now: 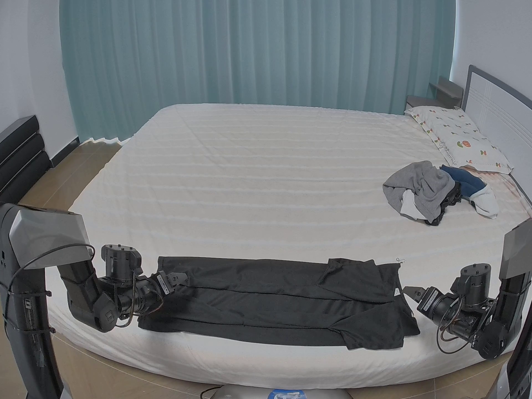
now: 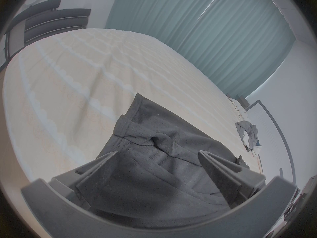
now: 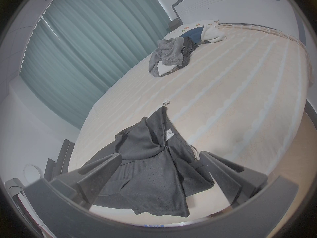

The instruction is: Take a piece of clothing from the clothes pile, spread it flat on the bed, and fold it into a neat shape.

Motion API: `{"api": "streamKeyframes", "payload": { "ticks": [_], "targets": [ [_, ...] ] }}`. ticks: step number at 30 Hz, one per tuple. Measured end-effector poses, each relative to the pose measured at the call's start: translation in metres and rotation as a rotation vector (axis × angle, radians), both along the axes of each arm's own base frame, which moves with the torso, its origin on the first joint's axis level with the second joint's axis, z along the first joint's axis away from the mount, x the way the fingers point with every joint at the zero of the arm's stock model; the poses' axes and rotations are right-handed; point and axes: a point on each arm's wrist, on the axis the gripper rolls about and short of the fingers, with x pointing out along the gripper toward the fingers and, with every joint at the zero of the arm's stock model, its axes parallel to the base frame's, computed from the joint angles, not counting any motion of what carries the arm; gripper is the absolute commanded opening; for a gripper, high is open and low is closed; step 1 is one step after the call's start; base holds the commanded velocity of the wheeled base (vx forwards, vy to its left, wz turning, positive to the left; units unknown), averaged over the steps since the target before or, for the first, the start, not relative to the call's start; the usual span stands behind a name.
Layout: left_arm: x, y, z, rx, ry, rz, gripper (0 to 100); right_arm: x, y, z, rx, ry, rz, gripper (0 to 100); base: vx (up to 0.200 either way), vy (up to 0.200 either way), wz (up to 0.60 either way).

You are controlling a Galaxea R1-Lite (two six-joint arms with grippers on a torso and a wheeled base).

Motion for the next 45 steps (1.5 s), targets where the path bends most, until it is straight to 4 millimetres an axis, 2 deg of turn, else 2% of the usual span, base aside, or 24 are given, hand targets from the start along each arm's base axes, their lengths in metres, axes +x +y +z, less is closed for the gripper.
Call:
{"api": "streamKeyframes", "payload": {
  "ticks": [9, 10, 16, 24, 37, 38, 45],
  "targets": [
    [0.001, 0.001, -0.008, 0.018, 0.017, 0.012, 100, 0.000, 0.001, -0.002, -0.014, 0.007, 0.013, 100, 0.000, 0.000, 0.00],
    [0.001, 0.001, -0.008, 0.019, 0.020, 0.012, 0, 0.001, 0.001, -0.002, -0.013, 0.006, 0.013, 100, 0.000, 0.000, 0.00],
    [0.001, 0.002, -0.010, 0.040, 0.024, 0.033, 0, 0.004, 0.004, -0.004, -0.012, 0.007, 0.030, 100, 0.000, 0.000, 0.00],
    [0.000, 0.003, -0.010, 0.052, 0.020, 0.056, 0, 0.004, 0.012, -0.011, 0.024, 0.038, 0.141, 100, 0.000, 0.000, 0.00],
    [0.001, 0.005, -0.008, 0.059, 0.013, 0.085, 0, 0.022, 0.009, -0.041, -0.076, 0.061, 0.255, 100, 0.000, 0.000, 0.00],
    [0.001, 0.005, -0.008, 0.059, 0.014, 0.086, 0, 0.022, 0.009, -0.042, -0.074, 0.067, 0.260, 0, 0.000, 0.000, 0.00],
    [0.000, 0.005, -0.009, 0.059, 0.017, 0.087, 0, 0.025, 0.008, -0.048, -0.074, 0.077, 0.272, 0, 0.000, 0.000, 0.00]
  ]
}}
